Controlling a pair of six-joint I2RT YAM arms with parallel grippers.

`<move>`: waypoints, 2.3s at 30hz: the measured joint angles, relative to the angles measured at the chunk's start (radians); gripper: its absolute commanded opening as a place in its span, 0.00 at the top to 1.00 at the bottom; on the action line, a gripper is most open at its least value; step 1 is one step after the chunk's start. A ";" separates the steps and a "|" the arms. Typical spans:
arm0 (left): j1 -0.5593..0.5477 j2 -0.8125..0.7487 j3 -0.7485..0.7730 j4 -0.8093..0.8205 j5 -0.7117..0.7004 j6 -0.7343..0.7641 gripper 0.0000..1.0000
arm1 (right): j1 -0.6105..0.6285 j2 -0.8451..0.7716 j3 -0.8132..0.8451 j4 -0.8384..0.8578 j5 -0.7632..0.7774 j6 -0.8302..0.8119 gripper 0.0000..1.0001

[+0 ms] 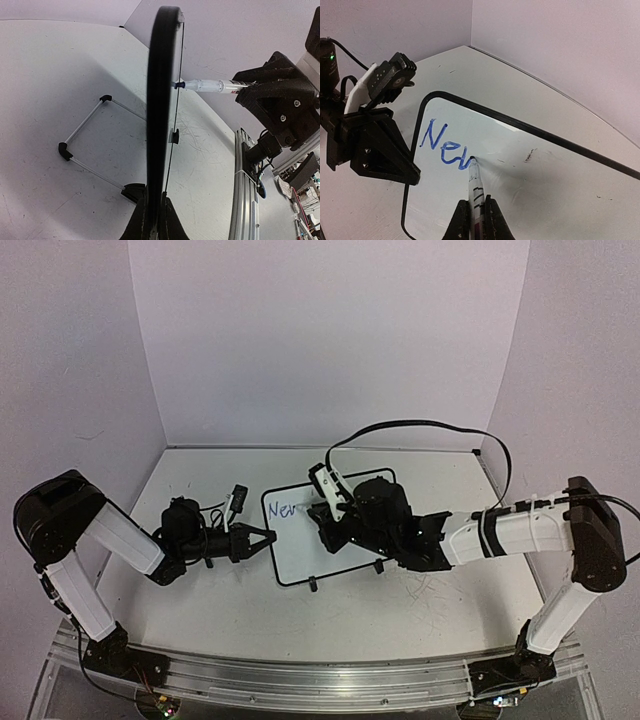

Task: Write a sentence on the whiteboard

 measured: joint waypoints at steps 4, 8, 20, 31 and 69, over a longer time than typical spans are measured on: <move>0.000 -0.005 -0.004 0.000 -0.002 0.000 1.00 | -0.001 0.000 0.002 0.004 0.002 0.000 1.00; 0.000 -0.007 -0.006 0.000 -0.005 0.000 1.00 | -0.001 0.000 0.002 0.005 0.004 0.000 1.00; 0.000 -0.007 -0.006 0.000 -0.007 0.000 1.00 | -0.002 0.000 0.002 0.004 0.004 0.000 1.00; 0.000 -0.007 -0.006 0.000 -0.006 0.000 1.00 | -0.006 -0.008 -0.005 -0.003 -0.007 0.048 1.00; 0.000 -0.008 -0.006 -0.008 -0.007 0.000 1.00 | -0.006 -0.014 -0.042 -0.004 -0.026 0.082 1.00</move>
